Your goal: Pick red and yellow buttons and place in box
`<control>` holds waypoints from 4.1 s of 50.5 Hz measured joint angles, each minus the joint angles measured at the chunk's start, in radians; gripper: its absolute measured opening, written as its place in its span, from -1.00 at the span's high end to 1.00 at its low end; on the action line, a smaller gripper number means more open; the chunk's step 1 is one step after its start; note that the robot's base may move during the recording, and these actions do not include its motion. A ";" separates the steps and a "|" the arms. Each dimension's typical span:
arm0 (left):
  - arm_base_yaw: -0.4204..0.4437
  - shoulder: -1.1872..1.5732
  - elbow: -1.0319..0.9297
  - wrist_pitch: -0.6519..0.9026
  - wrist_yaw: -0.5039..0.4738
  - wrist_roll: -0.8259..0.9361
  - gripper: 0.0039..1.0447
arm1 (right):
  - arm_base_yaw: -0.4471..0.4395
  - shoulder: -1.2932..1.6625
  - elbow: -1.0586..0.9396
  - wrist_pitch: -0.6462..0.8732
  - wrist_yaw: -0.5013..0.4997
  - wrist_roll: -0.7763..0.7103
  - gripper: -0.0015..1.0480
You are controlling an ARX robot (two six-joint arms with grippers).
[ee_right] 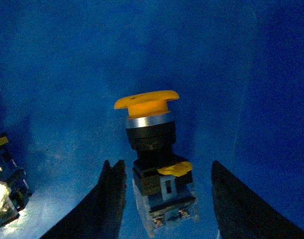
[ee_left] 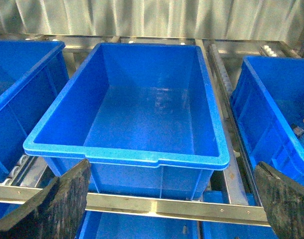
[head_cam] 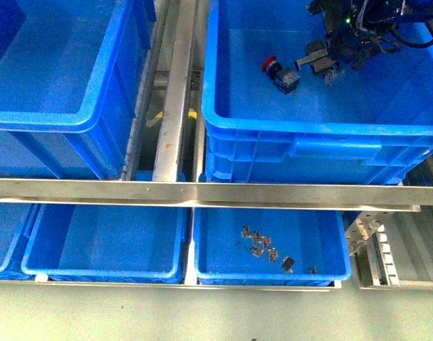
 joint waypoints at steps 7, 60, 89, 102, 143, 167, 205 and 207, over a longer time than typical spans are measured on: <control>0.000 0.000 0.000 0.000 0.000 0.000 -0.85 | 0.005 -0.106 -0.210 0.151 -0.043 -0.009 -0.45; 0.000 0.000 0.000 0.000 0.000 0.001 -0.85 | 0.030 -1.448 -2.200 1.432 -0.097 0.319 0.30; 0.000 0.000 0.000 0.000 0.000 0.001 -0.85 | -0.134 -2.057 -2.280 0.907 -0.259 0.293 0.93; 0.000 0.000 0.000 0.000 0.000 0.001 -0.85 | -0.134 -2.229 -2.280 0.752 -0.259 0.293 0.93; 0.000 0.000 0.000 0.000 0.000 0.001 -0.85 | -0.134 -2.713 -2.281 0.242 -0.261 0.293 0.93; 0.000 0.000 0.000 0.000 0.000 0.002 -0.85 | -0.134 -2.768 -2.280 0.218 -0.260 0.293 0.93; 0.000 0.000 0.000 0.000 0.000 0.001 -0.85 | -0.134 -2.768 -2.281 0.218 -0.260 0.292 -0.88; 0.000 0.000 0.000 0.000 0.000 0.001 -0.85 | -0.134 -2.768 -2.281 0.218 -0.259 0.292 -0.88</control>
